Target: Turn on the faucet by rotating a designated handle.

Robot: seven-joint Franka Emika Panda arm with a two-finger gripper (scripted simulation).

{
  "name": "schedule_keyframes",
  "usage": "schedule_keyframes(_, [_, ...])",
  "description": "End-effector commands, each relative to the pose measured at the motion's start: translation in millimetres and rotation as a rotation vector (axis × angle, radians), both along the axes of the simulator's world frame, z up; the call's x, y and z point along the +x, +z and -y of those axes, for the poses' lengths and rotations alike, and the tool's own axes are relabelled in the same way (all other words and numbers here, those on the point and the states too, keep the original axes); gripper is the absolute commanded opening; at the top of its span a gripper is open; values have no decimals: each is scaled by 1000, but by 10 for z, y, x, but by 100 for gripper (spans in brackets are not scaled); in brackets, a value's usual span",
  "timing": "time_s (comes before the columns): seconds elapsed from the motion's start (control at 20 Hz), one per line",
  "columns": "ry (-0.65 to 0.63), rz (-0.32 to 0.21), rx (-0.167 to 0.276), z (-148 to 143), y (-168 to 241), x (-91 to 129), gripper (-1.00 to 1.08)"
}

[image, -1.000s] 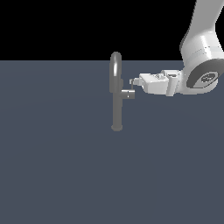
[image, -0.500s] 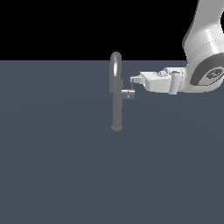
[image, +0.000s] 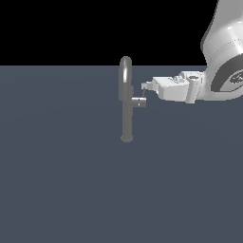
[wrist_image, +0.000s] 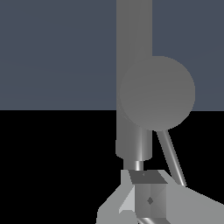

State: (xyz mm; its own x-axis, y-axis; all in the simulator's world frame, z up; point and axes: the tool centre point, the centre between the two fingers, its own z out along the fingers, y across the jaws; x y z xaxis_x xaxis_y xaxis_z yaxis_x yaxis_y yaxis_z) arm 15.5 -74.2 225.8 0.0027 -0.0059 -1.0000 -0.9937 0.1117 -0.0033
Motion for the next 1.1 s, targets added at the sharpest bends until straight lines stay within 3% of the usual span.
schedule_keyframes(0.0, [8, -11, 7, -10, -14, -105, -100])
schedule_keyframes(0.05, [2, 2, 1, -2, 20, -22, -100])
schedule_keyframes(0.5, [7, -10, 6, -36, -120, -359, -100])
schedule_keyframes(0.6, [5, 13, 1, -26, -11, -270, -100])
schedule_keyframes(1.0, [8, -11, 7, -55, -361, -548, -100])
schedule_keyframes(1.05, [8, 33, 0, -41, -123, -421, -100])
